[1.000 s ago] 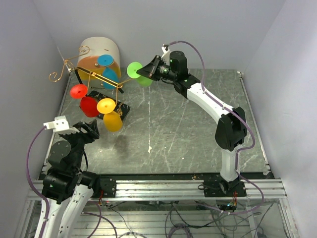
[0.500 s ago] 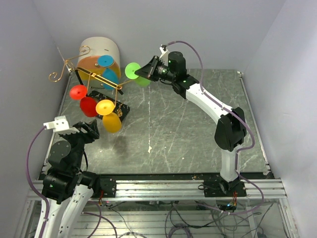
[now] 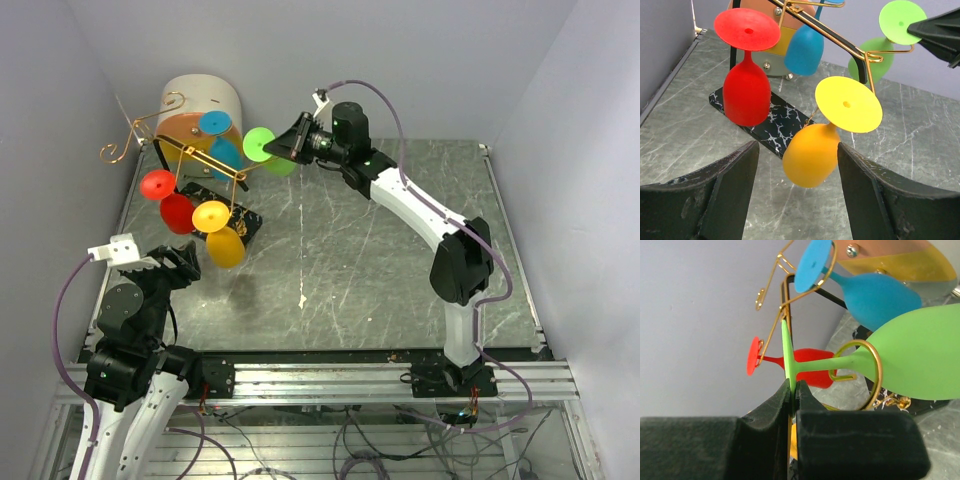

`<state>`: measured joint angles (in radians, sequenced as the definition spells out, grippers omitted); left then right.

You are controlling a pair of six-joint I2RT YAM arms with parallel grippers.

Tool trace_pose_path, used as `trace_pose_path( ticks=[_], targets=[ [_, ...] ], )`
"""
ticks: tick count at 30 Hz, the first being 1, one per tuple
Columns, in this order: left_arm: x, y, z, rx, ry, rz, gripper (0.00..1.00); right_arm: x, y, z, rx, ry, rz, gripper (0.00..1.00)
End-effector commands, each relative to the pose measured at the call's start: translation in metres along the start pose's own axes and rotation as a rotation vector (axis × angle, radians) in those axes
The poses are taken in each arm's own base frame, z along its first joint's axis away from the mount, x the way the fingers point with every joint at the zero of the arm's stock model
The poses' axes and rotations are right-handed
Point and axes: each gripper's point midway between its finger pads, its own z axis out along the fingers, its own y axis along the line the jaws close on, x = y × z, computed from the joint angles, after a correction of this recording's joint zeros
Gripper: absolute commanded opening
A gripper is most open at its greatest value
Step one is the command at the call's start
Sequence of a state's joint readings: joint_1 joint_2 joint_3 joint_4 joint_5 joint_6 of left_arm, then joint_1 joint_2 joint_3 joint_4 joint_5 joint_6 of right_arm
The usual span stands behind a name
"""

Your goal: Take the wine glass off the wine glass rack

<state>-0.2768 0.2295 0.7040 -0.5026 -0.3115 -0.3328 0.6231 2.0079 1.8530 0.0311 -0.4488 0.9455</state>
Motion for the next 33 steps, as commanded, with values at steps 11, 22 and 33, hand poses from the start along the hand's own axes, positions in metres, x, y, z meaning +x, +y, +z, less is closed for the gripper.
trace_pose_path(
  ticks=[11, 22, 33],
  targets=[
    [-0.011, -0.002, -0.002, 0.004, -0.027, -0.003, 0.75, -0.008, 0.016, 0.023, -0.072, 0.016, -0.017, 0.0],
    [-0.011, -0.003, -0.002, 0.008, -0.026, -0.004, 0.75, -0.026, -0.005, -0.014, 0.025, -0.112, 0.012, 0.0],
    [-0.011, -0.002, -0.002, 0.006, -0.027, -0.006, 0.75, -0.039, -0.005, -0.03, 0.014, -0.149, 0.037, 0.0]
  ],
)
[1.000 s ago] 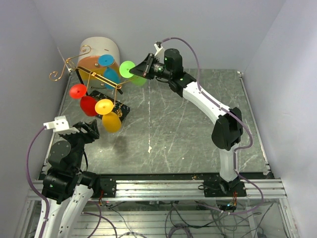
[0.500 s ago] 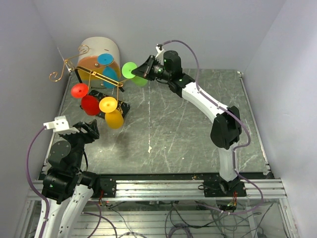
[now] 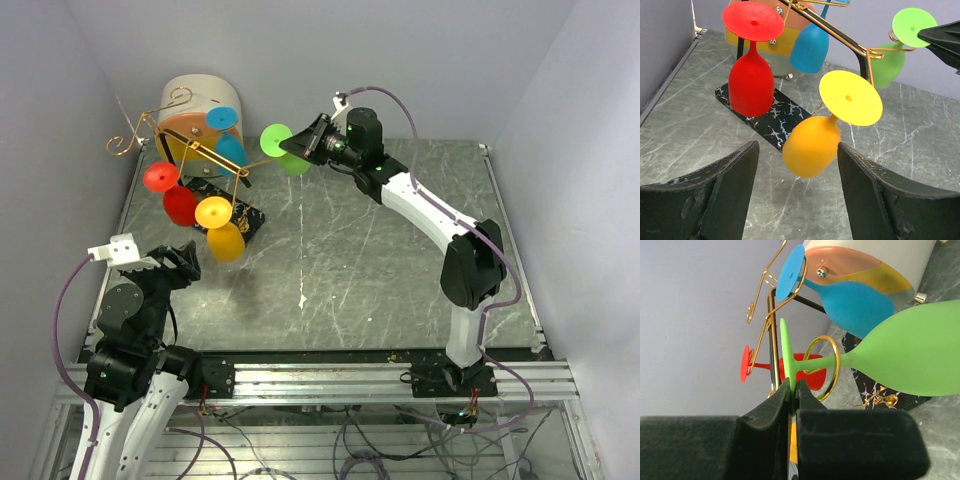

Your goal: Take the wine glass off the wine glass rack

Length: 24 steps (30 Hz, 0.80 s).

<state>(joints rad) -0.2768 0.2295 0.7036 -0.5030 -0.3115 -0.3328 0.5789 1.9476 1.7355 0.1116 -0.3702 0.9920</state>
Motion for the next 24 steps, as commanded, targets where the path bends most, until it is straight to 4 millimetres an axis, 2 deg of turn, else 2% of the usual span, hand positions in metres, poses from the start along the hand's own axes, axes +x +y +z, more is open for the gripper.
trace_pose_path(
  ticks=[1, 7, 16, 24],
  targets=[
    [-0.011, -0.002, -0.002, 0.005, -0.027, -0.006, 0.75, -0.015, 0.018, -0.013, -0.044, -0.035, 0.001, 0.0],
    [-0.01, -0.003, -0.001, 0.007, -0.024, -0.005, 0.75, -0.01, 0.017, -0.015, -0.06, 0.0, 0.016, 0.0],
    [-0.01, -0.003, -0.001, 0.008, -0.023, -0.005, 0.75, 0.002, 0.026, -0.019, -0.089, 0.057, 0.005, 0.0],
    [-0.01, -0.003, -0.001, 0.009, -0.022, -0.005, 0.75, 0.013, 0.041, -0.006, -0.122, 0.104, -0.001, 0.0]
  ],
)
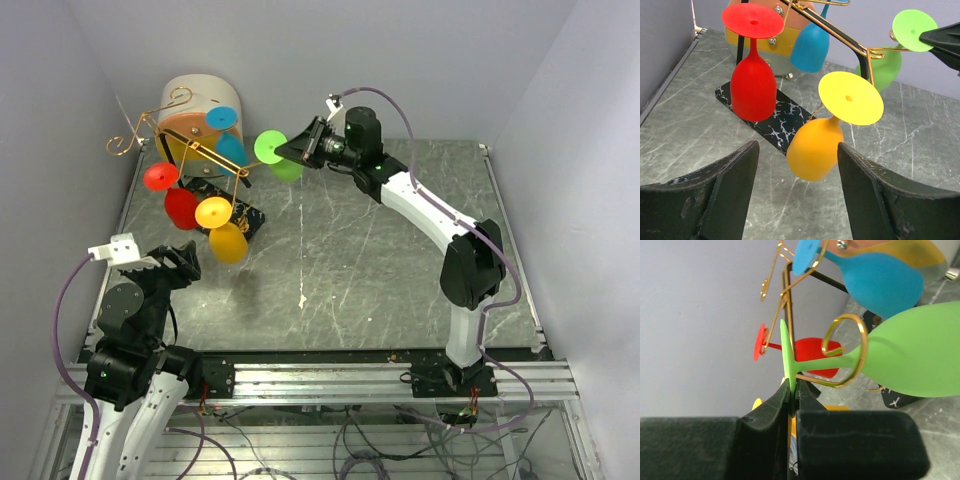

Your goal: Take the wine glass off the wine glass rack

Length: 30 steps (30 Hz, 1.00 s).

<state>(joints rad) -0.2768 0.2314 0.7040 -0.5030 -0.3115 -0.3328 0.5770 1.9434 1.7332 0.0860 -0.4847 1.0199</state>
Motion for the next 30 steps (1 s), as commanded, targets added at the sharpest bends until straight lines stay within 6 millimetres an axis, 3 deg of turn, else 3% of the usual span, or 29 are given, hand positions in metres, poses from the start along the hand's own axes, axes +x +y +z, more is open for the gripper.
trace_pose_path(
  ticks=[1, 7, 13, 18, 24, 27, 30],
  targets=[
    [-0.01, -0.003, -0.002, 0.01, -0.024, -0.005, 0.75, -0.003, 0.034, 0.004, -0.077, 0.005, -0.046, 0.0],
    [-0.01, -0.003, -0.002, 0.009, -0.026, -0.004, 0.75, -0.009, 0.042, 0.015, -0.094, 0.009, -0.057, 0.0],
    [-0.011, -0.002, -0.002, 0.004, -0.028, -0.005, 0.75, -0.011, 0.028, 0.032, -0.084, 0.013, -0.057, 0.0],
    [-0.011, -0.002, -0.003, 0.004, -0.03, -0.005, 0.75, -0.027, 0.02, 0.041, -0.075, -0.034, -0.094, 0.0],
    [-0.012, 0.0, -0.003, -0.005, -0.034, -0.012, 0.76, -0.064, 0.024, 0.035, -0.113, -0.122, -0.164, 0.0],
    [-0.014, 0.0, -0.003, -0.011, -0.041, -0.023, 0.8, -0.102, 0.024, 0.012, -0.079, -0.22, -0.254, 0.0],
    [-0.017, 0.001, -0.002, -0.021, -0.047, -0.045, 0.86, -0.148, 0.014, -0.029, 0.075, -0.361, -0.399, 0.0]
  ],
)
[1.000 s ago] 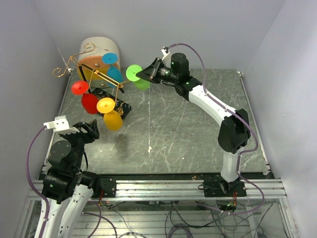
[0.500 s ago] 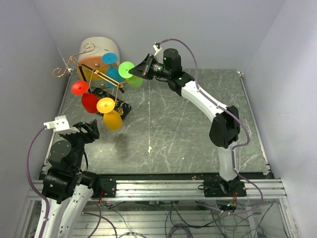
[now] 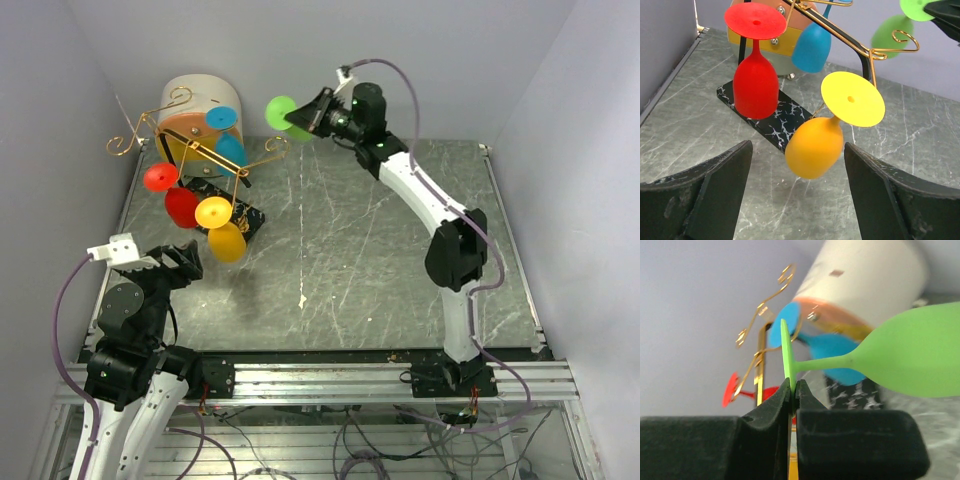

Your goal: Take the wine glass off the wine glass rack

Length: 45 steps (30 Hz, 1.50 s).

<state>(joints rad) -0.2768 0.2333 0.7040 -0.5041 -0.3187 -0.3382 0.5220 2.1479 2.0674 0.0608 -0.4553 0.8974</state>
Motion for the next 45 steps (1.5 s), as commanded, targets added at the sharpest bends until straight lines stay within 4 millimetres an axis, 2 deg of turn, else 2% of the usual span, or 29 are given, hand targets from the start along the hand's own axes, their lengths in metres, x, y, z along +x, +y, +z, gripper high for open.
trace_pose_path(
  ticks=[1, 4, 6, 7, 8, 9, 10, 11, 12, 14, 15, 18, 19, 23, 26, 28, 31, 34, 42, 45],
  targets=[
    [-0.018, -0.002, -0.002, -0.01, -0.048, -0.054, 0.88, -0.102, 0.009, -0.064, 0.17, -0.271, -0.307, 0.0],
    [-0.018, -0.016, 0.004, 0.045, -0.027, -0.077, 0.91, -0.131, 0.005, -0.123, 0.416, -0.415, -0.523, 0.0],
    [-0.018, -0.029, 0.011, 0.084, 0.007, -0.109, 0.89, -0.129, 0.007, -0.16, 0.522, -0.458, -0.638, 0.0],
    [-0.021, -0.039, 0.014, 0.119, 0.021, -0.129, 0.85, -0.124, 0.01, -0.176, 0.559, -0.464, -0.692, 0.0],
    [-0.03, -0.054, 0.014, 0.175, 0.027, -0.151, 0.76, -0.114, 0.014, -0.19, 0.583, -0.46, -0.74, 0.0],
    [-0.038, -0.067, 0.015, 0.224, 0.036, -0.174, 0.53, -0.101, 0.021, -0.201, 0.602, -0.447, -0.793, 0.0],
    [-0.046, -0.082, 0.017, 0.281, 0.045, -0.195, 0.24, -0.085, 0.024, -0.211, 0.623, -0.424, -0.842, 0.0],
    [-0.056, -0.096, 0.019, 0.331, 0.053, -0.233, 0.09, -0.069, 0.029, -0.22, 0.631, -0.4, -0.898, 0.0],
    [-0.063, -0.111, 0.021, 0.387, 0.074, -0.254, 0.07, -0.046, 0.034, -0.23, 0.621, -0.369, -0.936, 0.0],
    [-0.071, -0.14, 0.021, 0.5, 0.139, -0.282, 0.08, -0.013, 0.042, -0.245, 0.609, -0.334, -0.984, 0.0],
    [-0.072, -0.15, 0.022, 0.534, 0.182, -0.306, 0.17, 0.001, 0.044, -0.252, 0.611, -0.313, -1.008, 0.0],
    [-0.076, -0.18, 0.02, 0.653, 0.287, -0.367, 0.53, 0.044, 0.05, -0.268, 0.599, -0.243, -1.062, 0.0],
    [-0.077, -0.187, 0.018, 0.682, 0.316, -0.396, 0.61, 0.06, 0.049, -0.271, 0.592, -0.208, -1.081, 0.0],
    [-0.081, -0.208, 0.006, 0.8, 0.39, -0.538, 0.77, 0.107, 0.056, -0.273, 0.579, -0.124, -1.188, 0.01],
    [-0.078, -0.214, 0.001, 0.824, 0.45, -0.611, 0.77, 0.132, 0.06, -0.268, 0.608, -0.09, -1.3, 0.04],
    [-0.07, -0.213, 0.0, 0.802, 0.508, -0.628, 0.77, 0.141, 0.063, -0.262, 0.619, -0.077, -1.377, 0.05],
    [-0.062, -0.213, -0.007, 0.788, 0.593, -0.665, 0.76, 0.148, 0.067, -0.251, 0.6, -0.084, -1.416, 0.05],
    [-0.057, -0.213, -0.016, 0.793, 0.638, -0.712, 0.75, 0.152, 0.079, -0.241, 0.528, -0.116, -1.434, 0.04],
    [-0.038, -0.206, -0.023, 0.756, 0.693, -0.725, 0.72, 0.168, 0.126, -0.223, 0.314, -0.235, -1.496, 0.03],
    [-0.032, -0.204, -0.022, 0.746, 0.705, -0.73, 0.72, 0.173, 0.137, -0.217, 0.278, -0.263, -1.525, 0.03]
  ],
)
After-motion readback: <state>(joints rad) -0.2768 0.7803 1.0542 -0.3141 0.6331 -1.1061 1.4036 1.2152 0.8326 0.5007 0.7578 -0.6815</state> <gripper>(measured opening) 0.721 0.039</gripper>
